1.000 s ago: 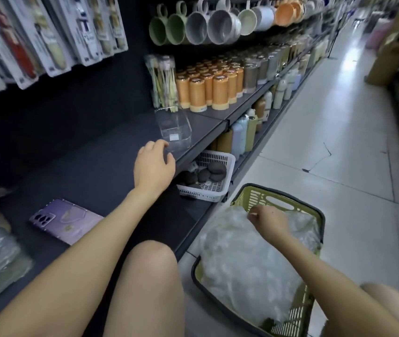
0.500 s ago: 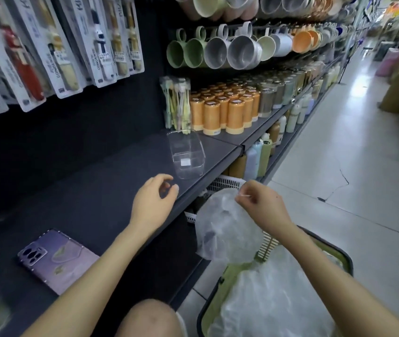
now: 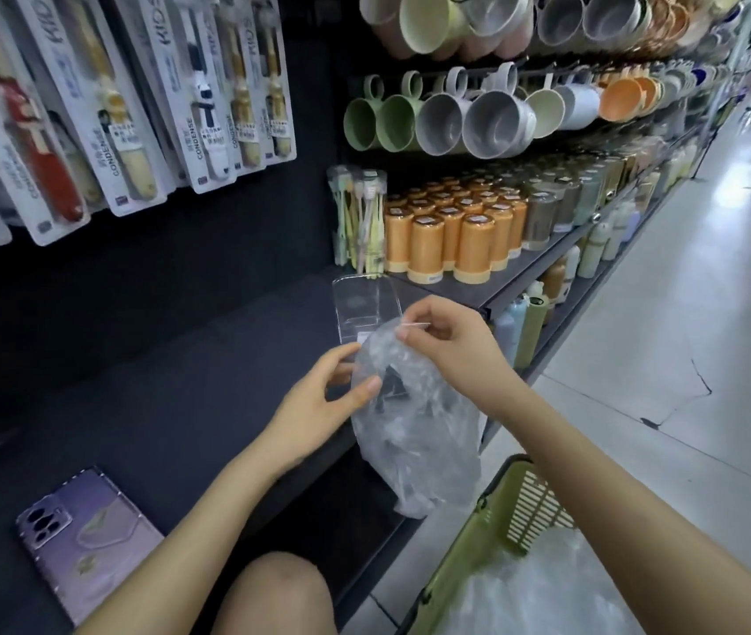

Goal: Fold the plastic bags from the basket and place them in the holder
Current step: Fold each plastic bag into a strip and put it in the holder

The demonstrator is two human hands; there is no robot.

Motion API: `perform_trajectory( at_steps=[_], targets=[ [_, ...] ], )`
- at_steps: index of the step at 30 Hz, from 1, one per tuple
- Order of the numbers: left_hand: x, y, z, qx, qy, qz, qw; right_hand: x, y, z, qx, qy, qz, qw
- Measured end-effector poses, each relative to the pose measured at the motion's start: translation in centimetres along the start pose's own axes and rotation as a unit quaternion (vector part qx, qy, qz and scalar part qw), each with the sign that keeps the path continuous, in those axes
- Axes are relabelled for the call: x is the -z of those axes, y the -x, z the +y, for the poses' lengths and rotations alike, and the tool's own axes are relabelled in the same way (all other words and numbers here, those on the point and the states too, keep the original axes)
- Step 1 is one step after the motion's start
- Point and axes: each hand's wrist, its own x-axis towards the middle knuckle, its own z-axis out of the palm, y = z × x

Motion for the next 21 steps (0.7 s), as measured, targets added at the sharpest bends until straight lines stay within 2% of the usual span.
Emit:
perform_trajectory(
  at_steps=[5,9,11,13,16,19,21],
  targets=[
    [1.2,0.1,1.2,-0.005,0.038,0.074,0.997,-0.8,-1.8,-2.1,0.018,-0.073,0.013,0.997],
    [2.3,0.6,2.2,-0.008,0.02,0.15,0.988,-2.9,-2.9,-2.9,0.006,-0.074,0.104,0.992],
    [2.5,1.1,2.8,-0.016,-0.02,0.155,0.988,-4.2,-3.2,-3.3,-0.02,-0.084,0.148,0.985],
    [2.2,1.5,3.4,-0.012,-0.042,0.12,0.992,-5.5,-3.3,-3.7,-0.059,-0.096,0.159,0.981],
    [1.5,1.5,3.2,-0.012,-0.028,0.126,0.992,-6.8,-3.4,-3.7,-0.144,-0.143,0.11,0.973],
    [2.3,1.4,2.7,-0.016,0.039,0.208,0.977,-6.4,-3.3,-3.2,-0.18,-0.24,-0.013,0.954],
    [3.3,1.5,2.4,0.004,0.089,0.226,0.97,-5.4,-3.3,-2.9,-0.191,-0.297,-0.081,0.932]
  ],
)
